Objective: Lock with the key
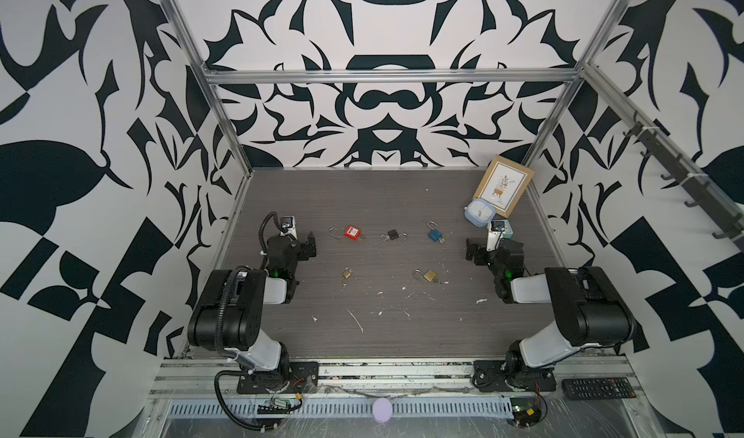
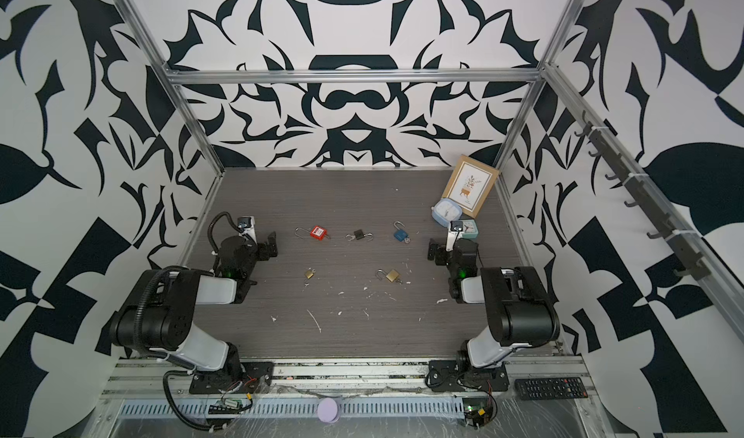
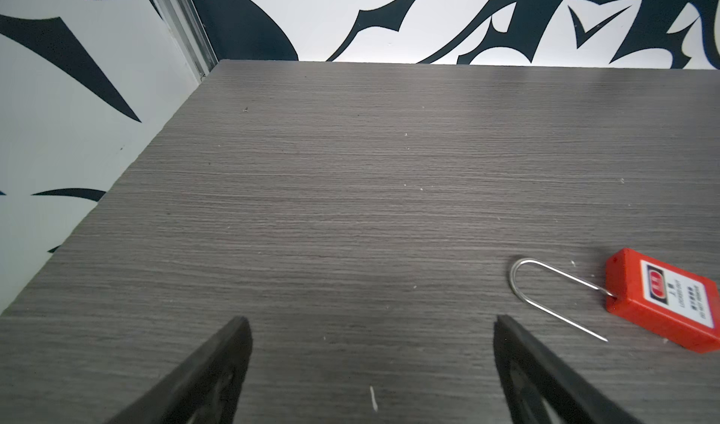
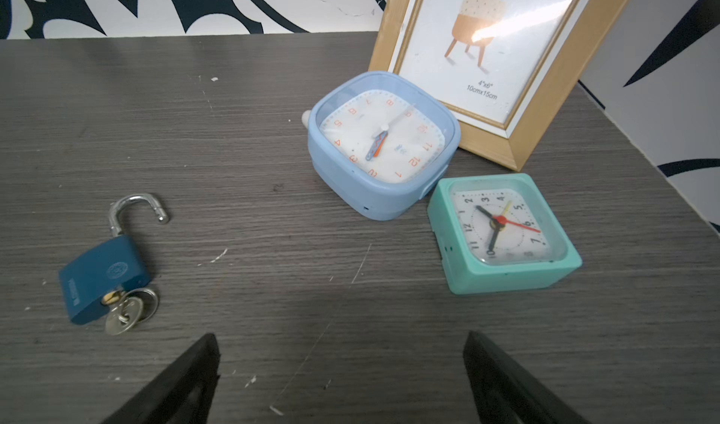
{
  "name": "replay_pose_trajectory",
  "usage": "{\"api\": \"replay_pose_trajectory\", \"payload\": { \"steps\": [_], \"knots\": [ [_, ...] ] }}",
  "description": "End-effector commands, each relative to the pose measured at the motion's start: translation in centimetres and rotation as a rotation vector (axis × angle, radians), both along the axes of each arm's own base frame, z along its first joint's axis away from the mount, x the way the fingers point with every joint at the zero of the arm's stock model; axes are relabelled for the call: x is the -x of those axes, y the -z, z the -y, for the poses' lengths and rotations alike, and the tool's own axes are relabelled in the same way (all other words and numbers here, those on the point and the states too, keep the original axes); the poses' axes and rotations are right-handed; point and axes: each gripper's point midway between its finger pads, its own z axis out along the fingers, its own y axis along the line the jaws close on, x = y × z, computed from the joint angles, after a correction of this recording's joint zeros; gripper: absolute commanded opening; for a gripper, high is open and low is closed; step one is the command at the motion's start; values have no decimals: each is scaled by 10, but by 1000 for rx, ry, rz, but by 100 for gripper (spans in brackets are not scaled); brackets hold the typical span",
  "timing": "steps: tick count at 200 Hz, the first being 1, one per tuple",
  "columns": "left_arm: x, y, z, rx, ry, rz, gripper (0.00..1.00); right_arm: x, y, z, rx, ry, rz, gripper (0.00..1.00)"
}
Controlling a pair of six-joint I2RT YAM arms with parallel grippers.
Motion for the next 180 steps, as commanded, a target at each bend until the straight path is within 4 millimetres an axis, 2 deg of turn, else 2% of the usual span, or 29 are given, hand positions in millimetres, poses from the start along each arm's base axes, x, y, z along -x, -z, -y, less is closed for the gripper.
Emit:
{"api": "replay_pose_trajectory", "payload": {
  "steps": [1,180],
  "knots": [
    [1,-3,0,-4,-3,17,99,-7,-16,-1,9,-1,56,99],
    [-3,2,1,-13,5,-10,99,-7,-16,-1,10,1,53,99]
  ]
}}
